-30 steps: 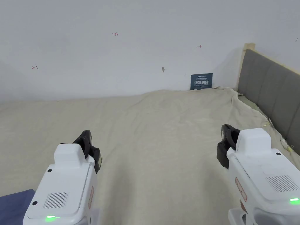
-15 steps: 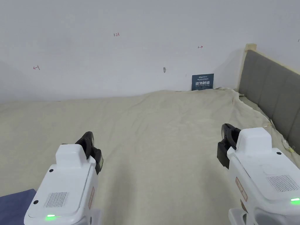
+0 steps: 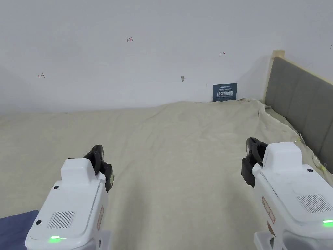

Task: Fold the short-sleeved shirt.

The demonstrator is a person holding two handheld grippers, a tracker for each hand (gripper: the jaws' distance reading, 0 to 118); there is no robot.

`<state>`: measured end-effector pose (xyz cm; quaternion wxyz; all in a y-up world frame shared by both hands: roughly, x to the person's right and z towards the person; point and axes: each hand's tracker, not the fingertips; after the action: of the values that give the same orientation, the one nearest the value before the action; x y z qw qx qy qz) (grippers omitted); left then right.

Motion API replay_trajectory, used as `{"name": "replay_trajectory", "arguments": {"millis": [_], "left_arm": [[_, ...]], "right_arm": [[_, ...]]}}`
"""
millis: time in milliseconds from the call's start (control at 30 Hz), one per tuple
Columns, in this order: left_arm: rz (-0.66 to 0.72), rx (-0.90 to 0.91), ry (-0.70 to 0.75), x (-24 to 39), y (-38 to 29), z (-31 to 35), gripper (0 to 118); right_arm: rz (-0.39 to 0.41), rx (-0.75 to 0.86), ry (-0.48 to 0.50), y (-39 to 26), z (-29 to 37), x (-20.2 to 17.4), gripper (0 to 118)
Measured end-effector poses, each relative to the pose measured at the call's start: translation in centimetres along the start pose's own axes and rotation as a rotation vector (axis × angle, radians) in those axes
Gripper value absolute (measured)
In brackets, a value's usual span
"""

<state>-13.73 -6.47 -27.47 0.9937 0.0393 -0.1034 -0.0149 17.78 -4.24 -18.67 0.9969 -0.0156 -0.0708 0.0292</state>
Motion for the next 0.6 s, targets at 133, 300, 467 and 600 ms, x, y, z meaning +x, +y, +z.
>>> {"name": "replay_trajectory", "arguments": {"millis": [133,300,467,600], "left_arm": [[0.000,-0.003,-0.003,0.07,-0.04,0.09,0],[-0.006,-0.001,0.000,0.14,-0.05,0.13,0],[-0.005,0.000,-0.002,0.10,-0.07,0.10,0],[0.000,-0.004,0.002,0.06,-0.16,0.00,0]], "right_arm": [[-0.003,-0.001,0.001,0.02,0.09,0.09,0],[0.000,-0.001,0.001,0.07,0.14,0.12,0],[0.000,-0.003,-0.002,0.06,0.13,0.22,0],[0.004,-0.005,-0.005,0.05,0.12,0.22,0]]}}
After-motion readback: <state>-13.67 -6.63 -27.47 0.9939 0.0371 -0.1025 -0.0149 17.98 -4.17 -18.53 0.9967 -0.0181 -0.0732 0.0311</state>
